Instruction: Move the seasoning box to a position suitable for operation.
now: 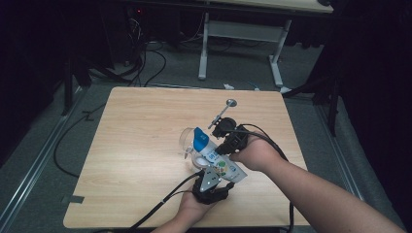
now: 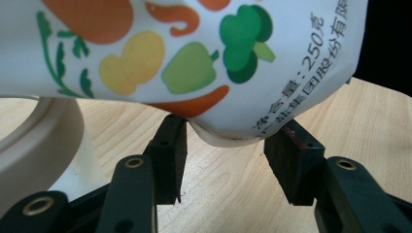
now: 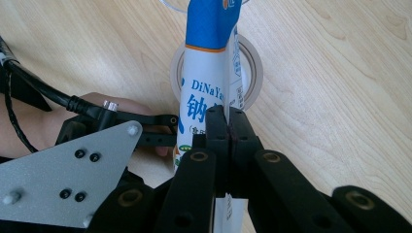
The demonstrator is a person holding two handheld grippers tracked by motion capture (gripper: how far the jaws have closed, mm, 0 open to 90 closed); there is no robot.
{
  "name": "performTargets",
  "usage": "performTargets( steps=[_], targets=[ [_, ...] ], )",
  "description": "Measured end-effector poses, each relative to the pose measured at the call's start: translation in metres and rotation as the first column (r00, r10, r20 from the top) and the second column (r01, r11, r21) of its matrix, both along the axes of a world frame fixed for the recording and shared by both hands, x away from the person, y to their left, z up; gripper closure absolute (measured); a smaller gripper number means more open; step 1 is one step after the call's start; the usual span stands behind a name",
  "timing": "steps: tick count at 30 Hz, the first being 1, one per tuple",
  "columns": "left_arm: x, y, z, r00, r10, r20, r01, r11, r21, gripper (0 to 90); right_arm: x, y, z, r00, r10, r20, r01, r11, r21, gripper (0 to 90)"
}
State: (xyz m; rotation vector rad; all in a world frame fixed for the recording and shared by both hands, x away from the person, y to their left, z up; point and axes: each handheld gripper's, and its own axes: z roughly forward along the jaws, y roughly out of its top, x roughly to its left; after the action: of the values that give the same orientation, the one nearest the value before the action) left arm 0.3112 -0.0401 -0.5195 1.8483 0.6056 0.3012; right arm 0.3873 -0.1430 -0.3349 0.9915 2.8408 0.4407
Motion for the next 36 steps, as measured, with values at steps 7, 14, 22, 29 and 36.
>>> performTargets(
  steps=[7, 14, 22, 29, 36],
  targets=[
    [0.0, 0.002, -0.002, 0.9999, 0.009, -0.006, -0.009, 0.9998, 0.02, 54.1, -0.003, -0.006, 0.0, 0.9999, -0.014, -0.003, 0.014, 1.0, -0.003, 89.5],
    [-0.002, 0.003, -0.003, 1.0, -0.002, -0.01, 0.002, 0.9997, 0.026, 53.7, -0.003, -0.011, -0.001, 0.9997, -0.023, -0.003, 0.023, 1.0, 0.0, 89.6],
    [-0.005, 0.008, -0.005, 0.9996, -0.026, -0.006, 0.027, 0.9984, 0.05, 47.6, -0.002, -0.009, -0.002, 0.9997, -0.022, -0.006, 0.023, 1.0, 0.009, 89.6],
    [-0.011, 0.019, -0.007, 0.9994, -0.034, 0.001, 0.034, 0.9977, 0.058, 45.0, -0.002, -0.009, -0.002, 0.9998, -0.019, -0.003, 0.019, 1.0, 0.025, 89.6],
    [-0.013, 0.037, -0.006, 0.9998, -0.02, 0.0, 0.02, 0.9986, 0.049, 44.7, -0.002, -0.01, -0.001, 0.9997, -0.025, -0.002, 0.025, 0.999, 0.024, 89.6]
  ],
)
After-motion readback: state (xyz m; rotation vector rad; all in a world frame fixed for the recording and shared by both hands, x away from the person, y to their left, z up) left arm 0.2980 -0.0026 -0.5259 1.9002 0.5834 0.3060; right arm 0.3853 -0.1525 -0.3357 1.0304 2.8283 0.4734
